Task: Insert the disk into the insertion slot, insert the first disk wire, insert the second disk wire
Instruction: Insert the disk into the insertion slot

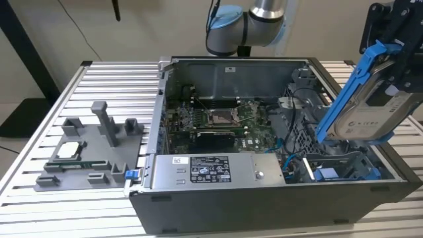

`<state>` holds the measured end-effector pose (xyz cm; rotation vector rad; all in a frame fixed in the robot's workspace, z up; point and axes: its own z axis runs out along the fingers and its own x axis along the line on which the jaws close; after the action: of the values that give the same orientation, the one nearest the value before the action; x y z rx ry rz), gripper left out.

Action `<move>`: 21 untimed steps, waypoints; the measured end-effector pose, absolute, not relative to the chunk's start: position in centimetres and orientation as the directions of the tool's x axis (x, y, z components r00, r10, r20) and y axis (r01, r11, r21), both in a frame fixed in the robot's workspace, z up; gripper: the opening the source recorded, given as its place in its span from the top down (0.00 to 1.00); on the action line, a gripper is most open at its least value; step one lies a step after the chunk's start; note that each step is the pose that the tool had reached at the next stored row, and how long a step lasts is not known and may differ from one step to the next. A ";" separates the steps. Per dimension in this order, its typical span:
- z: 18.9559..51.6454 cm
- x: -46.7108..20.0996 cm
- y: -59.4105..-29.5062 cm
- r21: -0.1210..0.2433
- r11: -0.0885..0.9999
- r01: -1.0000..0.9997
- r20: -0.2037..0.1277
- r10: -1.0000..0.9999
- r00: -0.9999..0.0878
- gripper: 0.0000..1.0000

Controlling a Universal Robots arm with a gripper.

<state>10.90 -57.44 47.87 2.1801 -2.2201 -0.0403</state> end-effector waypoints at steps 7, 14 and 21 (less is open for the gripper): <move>46.6 11.2 -57.4 0.039 0.018 -0.999 0.003 -1.000 -0.018 1.00; 45.3 11.7 -57.4 0.039 0.003 -0.999 0.003 -1.000 -0.003 1.00; 43.8 12.1 -57.4 0.039 -0.029 -0.999 0.005 -1.000 0.029 1.00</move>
<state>12.09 -57.44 43.82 2.2303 -2.1673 -0.0372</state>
